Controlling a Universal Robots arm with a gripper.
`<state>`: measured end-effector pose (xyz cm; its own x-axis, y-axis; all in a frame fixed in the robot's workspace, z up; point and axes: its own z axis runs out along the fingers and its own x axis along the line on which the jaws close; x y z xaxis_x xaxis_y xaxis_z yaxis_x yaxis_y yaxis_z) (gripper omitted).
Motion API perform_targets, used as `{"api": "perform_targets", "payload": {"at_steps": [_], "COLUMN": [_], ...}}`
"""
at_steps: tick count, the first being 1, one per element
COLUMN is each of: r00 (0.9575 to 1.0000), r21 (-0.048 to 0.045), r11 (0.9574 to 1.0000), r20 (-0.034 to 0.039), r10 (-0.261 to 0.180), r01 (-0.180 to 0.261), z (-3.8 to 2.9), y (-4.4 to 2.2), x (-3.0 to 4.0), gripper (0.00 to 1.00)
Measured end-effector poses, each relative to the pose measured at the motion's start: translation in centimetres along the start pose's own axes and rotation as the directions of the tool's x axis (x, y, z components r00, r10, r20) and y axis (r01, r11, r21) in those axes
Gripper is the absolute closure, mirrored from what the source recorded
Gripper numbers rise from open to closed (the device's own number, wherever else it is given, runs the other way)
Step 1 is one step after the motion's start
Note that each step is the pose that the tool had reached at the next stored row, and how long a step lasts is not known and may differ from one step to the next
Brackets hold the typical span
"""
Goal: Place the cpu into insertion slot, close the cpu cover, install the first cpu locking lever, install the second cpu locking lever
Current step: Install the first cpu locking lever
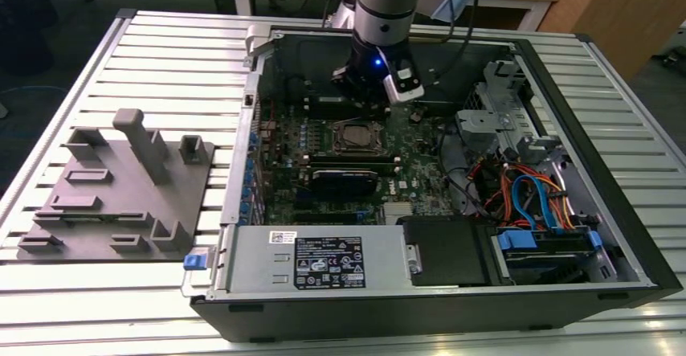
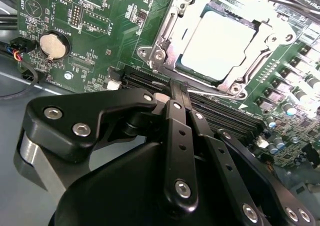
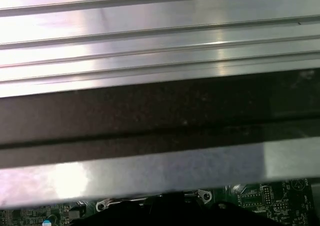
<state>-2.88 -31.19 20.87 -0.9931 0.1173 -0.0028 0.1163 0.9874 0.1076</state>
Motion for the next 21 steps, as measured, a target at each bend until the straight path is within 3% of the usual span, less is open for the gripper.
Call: {"api": "perform_targets", "payload": {"at_steps": [12, 21], "r00": [1.0, 1.0], "r21": [-0.0001, 0.0042], "r11": [1.0, 1.0], "r20": [0.0001, 0.0005], "r10": [0.0, 0.0], "r01": [0.0, 0.0], "z": [0.8, 0.89], "y": [-0.05, 0.01], "x": [-0.2, -0.23], "gripper": [0.9, 0.9]}}
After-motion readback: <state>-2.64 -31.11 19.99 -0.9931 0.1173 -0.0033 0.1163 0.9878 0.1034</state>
